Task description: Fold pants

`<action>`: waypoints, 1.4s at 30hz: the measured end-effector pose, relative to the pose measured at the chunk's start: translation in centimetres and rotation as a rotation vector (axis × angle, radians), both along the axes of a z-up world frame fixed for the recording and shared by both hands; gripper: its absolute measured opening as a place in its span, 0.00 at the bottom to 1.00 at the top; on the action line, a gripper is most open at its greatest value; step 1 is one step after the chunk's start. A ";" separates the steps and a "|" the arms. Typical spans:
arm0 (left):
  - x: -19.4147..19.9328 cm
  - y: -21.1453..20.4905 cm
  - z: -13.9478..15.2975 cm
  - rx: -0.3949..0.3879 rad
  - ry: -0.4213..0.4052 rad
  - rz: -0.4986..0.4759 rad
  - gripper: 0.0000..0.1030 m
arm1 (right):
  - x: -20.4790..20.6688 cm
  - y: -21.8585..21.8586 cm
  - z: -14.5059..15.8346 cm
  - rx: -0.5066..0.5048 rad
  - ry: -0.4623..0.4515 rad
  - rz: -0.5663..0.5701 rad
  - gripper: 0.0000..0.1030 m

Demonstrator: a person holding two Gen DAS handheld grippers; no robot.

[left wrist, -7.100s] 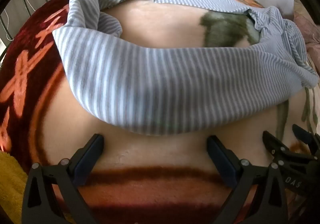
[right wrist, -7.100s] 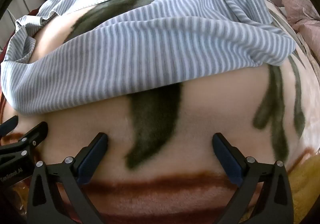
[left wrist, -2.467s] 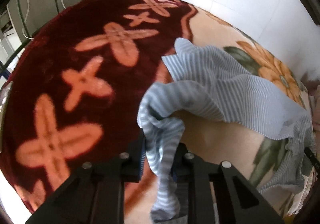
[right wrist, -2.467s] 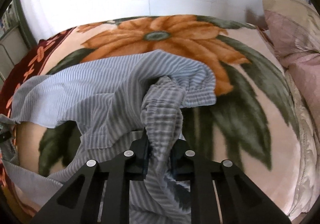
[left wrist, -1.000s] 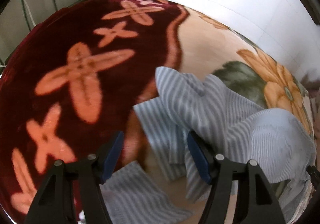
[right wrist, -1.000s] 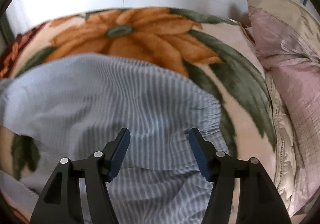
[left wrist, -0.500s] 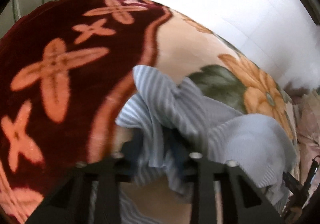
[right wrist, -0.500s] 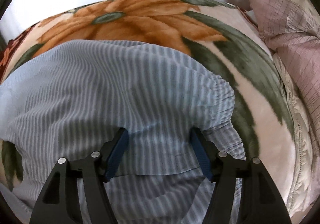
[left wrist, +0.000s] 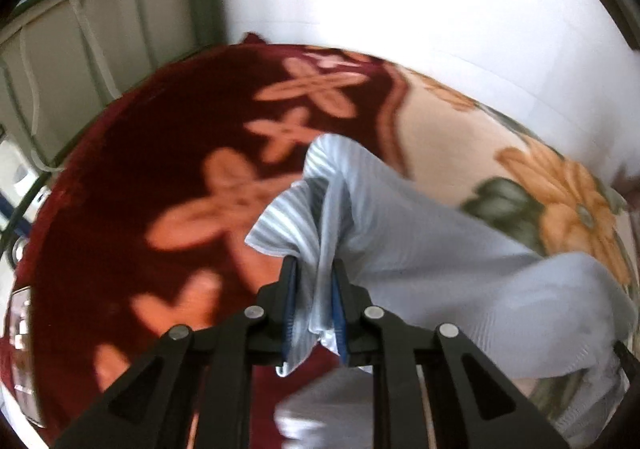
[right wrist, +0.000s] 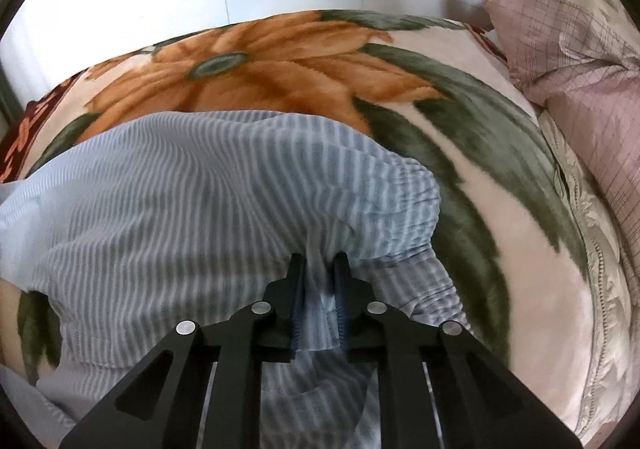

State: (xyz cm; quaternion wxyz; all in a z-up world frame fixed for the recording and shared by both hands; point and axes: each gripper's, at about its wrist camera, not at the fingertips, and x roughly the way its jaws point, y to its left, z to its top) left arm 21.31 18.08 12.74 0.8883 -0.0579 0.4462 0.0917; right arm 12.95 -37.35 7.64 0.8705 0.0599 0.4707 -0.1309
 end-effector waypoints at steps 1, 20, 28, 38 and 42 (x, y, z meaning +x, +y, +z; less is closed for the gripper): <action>0.1 1.2 -0.2 0.016 0.008 0.026 0.16 | 0.0 0.1 0.0 -0.003 0.001 0.002 0.15; -0.5 1.3 -0.5 0.032 0.027 0.008 0.49 | -2.5 -1.2 2.6 0.069 0.033 0.027 0.02; -1.0 -2.4 1.5 0.004 -0.002 -0.075 0.57 | -2.5 -4.4 3.7 0.106 0.012 -0.007 0.34; -0.4 -7.0 0.7 -0.007 0.020 -0.125 0.60 | 4.9 -7.0 2.8 0.183 0.069 -0.011 0.49; -0.3 -8.4 -0.2 -0.021 0.039 -0.142 0.60 | 5.6 -7.0 1.0 0.245 0.113 0.012 0.49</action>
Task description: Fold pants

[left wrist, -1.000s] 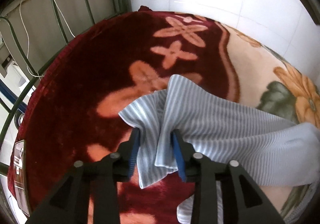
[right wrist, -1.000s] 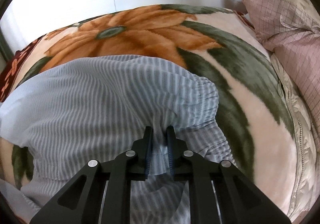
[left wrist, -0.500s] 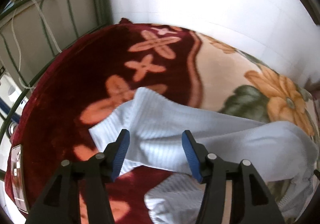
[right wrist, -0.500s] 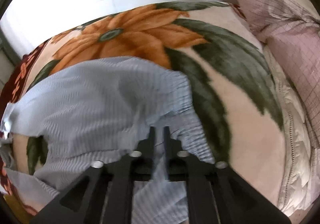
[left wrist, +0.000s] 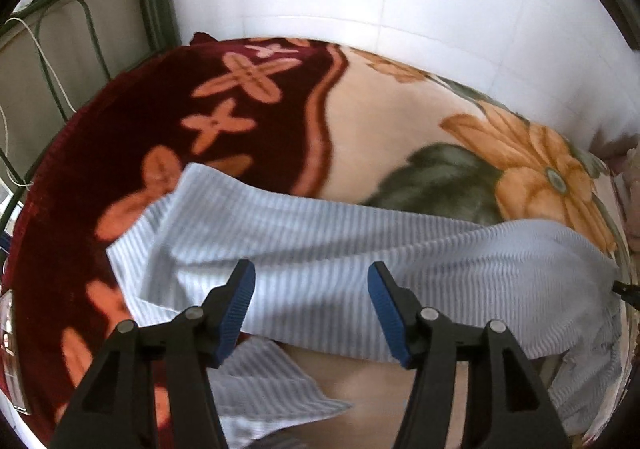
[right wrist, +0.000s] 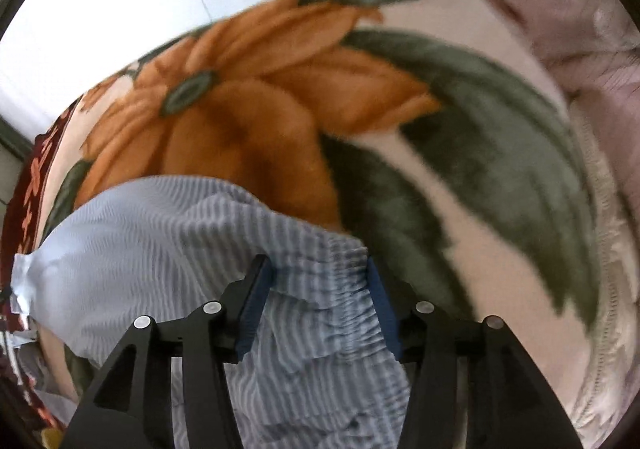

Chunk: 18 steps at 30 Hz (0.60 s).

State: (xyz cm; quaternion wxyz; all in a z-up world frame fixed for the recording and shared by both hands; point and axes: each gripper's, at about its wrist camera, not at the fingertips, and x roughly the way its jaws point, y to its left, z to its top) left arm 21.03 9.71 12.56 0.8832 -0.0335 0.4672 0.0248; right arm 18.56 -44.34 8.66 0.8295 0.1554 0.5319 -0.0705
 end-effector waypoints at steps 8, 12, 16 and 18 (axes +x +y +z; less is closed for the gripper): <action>-0.1 -2.2 -1.3 -0.013 0.026 -0.037 0.60 | -4.8 1.9 3.0 -0.044 -0.135 0.109 0.14; -0.2 -2.5 -2.0 -0.026 0.041 -0.039 0.60 | -8.3 5.0 4.2 -0.057 -0.152 0.278 0.14; -0.1 -3.1 -2.9 -0.042 0.061 -0.037 0.60 | -10.2 8.2 2.6 -0.086 -0.045 0.425 0.18; 0.0 -3.3 -3.2 -0.050 0.067 -0.039 0.60 | -10.7 9.5 2.0 -0.150 -0.004 0.477 0.25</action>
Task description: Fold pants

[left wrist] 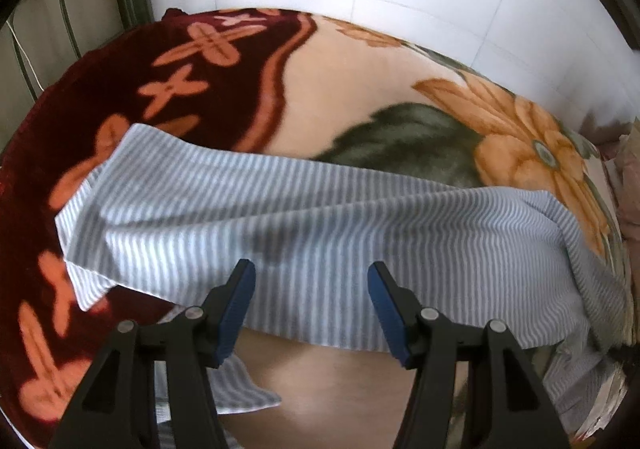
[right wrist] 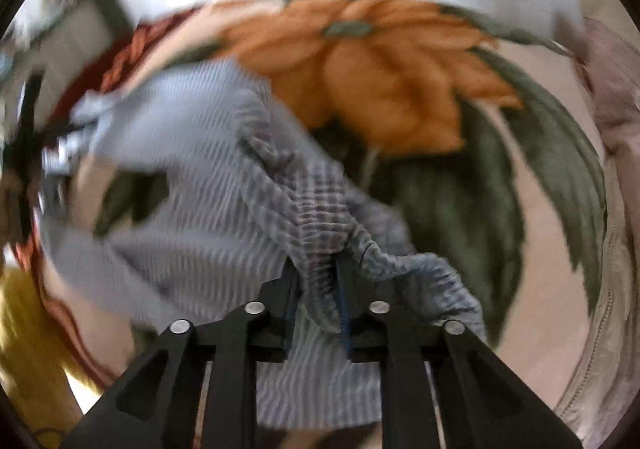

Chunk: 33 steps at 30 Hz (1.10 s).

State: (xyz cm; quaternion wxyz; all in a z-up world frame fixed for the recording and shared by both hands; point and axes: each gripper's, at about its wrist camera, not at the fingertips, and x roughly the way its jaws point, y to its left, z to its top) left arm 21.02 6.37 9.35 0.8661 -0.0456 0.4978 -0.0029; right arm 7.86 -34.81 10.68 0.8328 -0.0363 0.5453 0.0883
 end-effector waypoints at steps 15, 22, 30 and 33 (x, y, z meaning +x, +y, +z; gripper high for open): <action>0.0 -0.4 -1.5 0.022 0.025 -0.014 0.60 | 2.6 1.3 0.6 -0.087 -0.099 0.029 0.61; 0.3 -0.3 -1.1 0.041 0.014 -0.021 0.60 | 3.4 2.7 -1.3 -0.056 -0.037 0.080 0.13; 0.7 -1.2 -0.7 0.024 -0.011 -0.054 0.60 | 4.8 -4.0 4.0 -0.093 -0.207 -0.160 0.11; 1.0 -2.3 -0.6 0.018 -0.021 -0.075 0.60 | 6.5 -7.0 4.8 -0.106 -0.220 -0.258 0.11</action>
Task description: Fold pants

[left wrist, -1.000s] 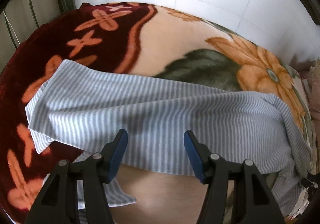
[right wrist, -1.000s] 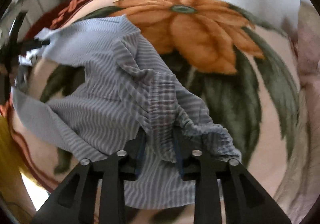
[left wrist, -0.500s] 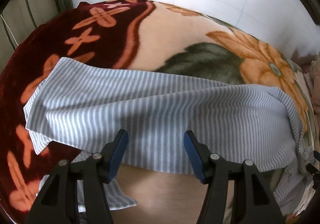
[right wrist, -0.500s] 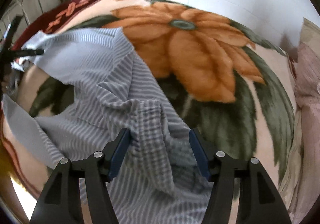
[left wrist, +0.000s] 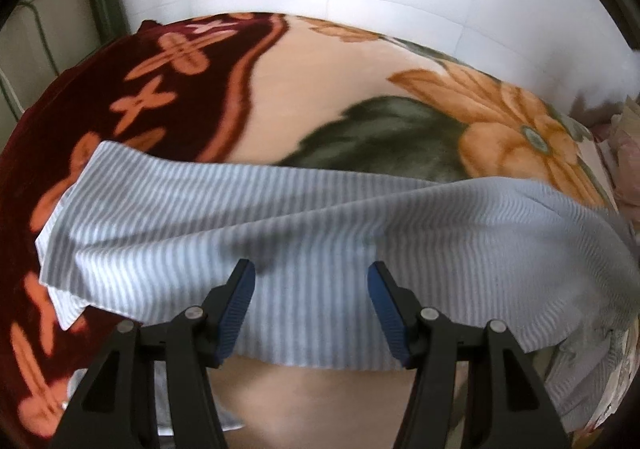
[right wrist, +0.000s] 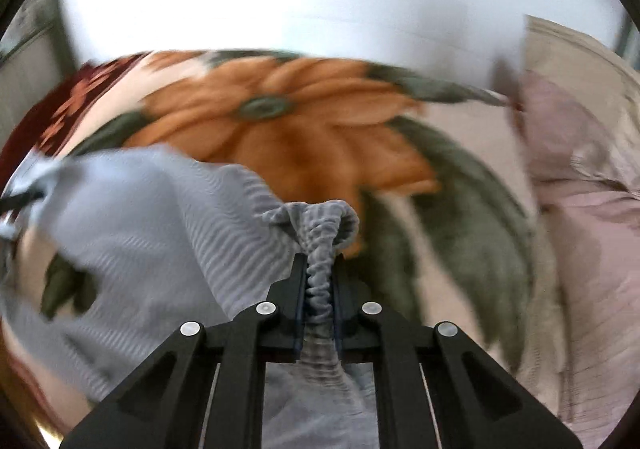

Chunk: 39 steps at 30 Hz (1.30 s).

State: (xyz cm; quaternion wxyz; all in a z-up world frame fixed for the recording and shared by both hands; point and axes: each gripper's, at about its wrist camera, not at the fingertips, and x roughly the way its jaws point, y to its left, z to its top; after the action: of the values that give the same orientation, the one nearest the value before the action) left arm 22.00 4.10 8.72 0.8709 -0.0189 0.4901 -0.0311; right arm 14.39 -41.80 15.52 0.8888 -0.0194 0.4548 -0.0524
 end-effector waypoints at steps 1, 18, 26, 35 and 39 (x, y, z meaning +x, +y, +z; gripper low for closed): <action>0.2 -0.4 0.0 -0.003 0.000 -0.008 0.60 | 0.7 -0.8 0.1 0.001 -0.001 -0.024 0.11; 6.4 -0.4 2.2 0.047 0.014 -0.104 0.69 | 5.7 -3.1 -7.1 -0.019 0.144 -0.123 0.12; 10.5 0.6 -1.8 0.015 0.235 -0.262 0.73 | 5.7 -2.8 -7.2 -0.049 0.157 -0.106 0.12; 10.1 -0.4 -2.4 0.037 0.195 -0.302 0.56 | 5.8 -2.4 -7.4 -0.044 0.148 -0.127 0.13; 9.2 1.0 -1.4 -0.069 0.164 -0.259 0.05 | 5.1 -3.0 -6.8 0.005 0.109 -0.138 0.13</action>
State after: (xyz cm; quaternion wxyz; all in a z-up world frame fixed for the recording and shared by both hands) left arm 31.22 5.08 7.35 0.8156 0.0120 0.5564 -0.1584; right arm 19.52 -44.80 8.74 0.8572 0.0115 0.5027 -0.1111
